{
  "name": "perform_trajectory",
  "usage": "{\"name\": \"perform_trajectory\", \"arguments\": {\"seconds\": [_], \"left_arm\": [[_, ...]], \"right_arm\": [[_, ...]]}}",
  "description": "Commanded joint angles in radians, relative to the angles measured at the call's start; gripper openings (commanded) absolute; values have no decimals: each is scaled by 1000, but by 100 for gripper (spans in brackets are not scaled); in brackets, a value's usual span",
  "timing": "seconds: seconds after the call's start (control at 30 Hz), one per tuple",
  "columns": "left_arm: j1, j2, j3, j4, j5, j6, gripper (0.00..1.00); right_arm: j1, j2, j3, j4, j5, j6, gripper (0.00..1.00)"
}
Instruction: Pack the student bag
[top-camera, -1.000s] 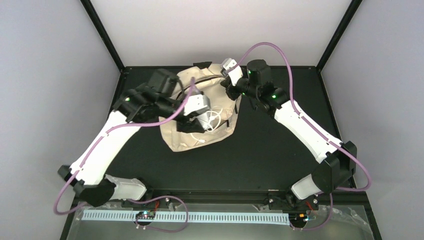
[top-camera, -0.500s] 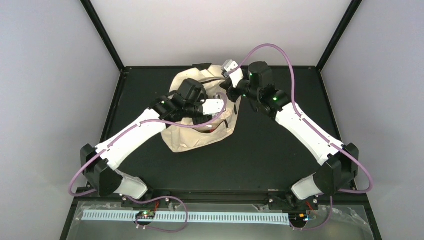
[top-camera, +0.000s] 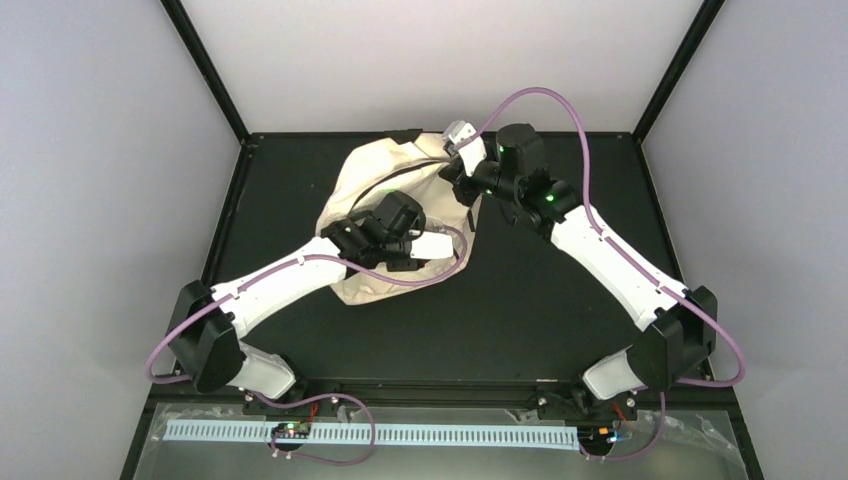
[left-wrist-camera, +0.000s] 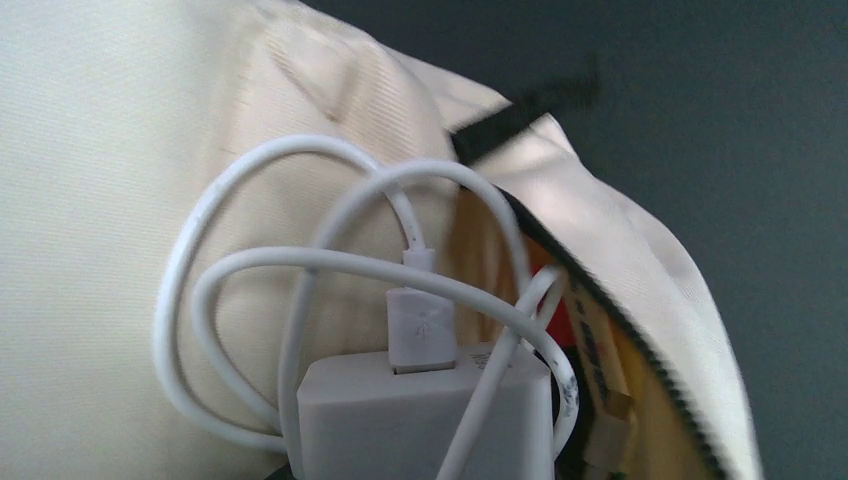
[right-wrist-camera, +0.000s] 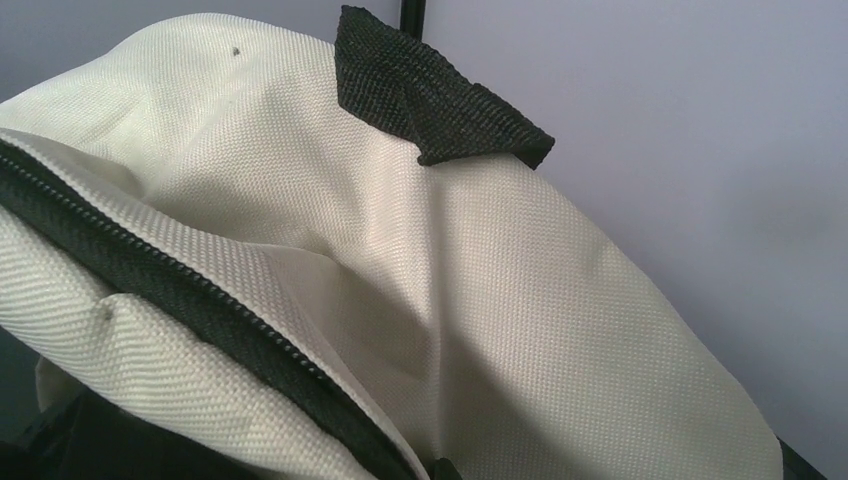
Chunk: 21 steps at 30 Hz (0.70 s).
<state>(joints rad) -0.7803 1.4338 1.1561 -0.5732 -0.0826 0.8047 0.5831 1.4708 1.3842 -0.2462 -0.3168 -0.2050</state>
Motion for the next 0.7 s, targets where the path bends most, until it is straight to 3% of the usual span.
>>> {"name": "perform_trajectory", "arguments": {"seconds": [0.0,0.1,0.23,0.33,0.4,0.67], "left_arm": [[5,29,-61,-136,-29,31,2],[7,25,-65,-186,1,31,13],[7,8,-12,-249,65,13,60],[11,-6,83,-318,121,-12,84],[13,-19,130,-346,143,-18,95],[13,-57,273,-495,220,-11,99]], "right_arm": [[-11,-10,15,25,22,8,1],[-10,-8,14,24,24,3,1],[-11,-2,16,20,19,1,1],[-11,-1,17,18,17,0,1],[-11,-3,15,17,18,-3,1],[-11,-12,13,10,18,-16,1]]}}
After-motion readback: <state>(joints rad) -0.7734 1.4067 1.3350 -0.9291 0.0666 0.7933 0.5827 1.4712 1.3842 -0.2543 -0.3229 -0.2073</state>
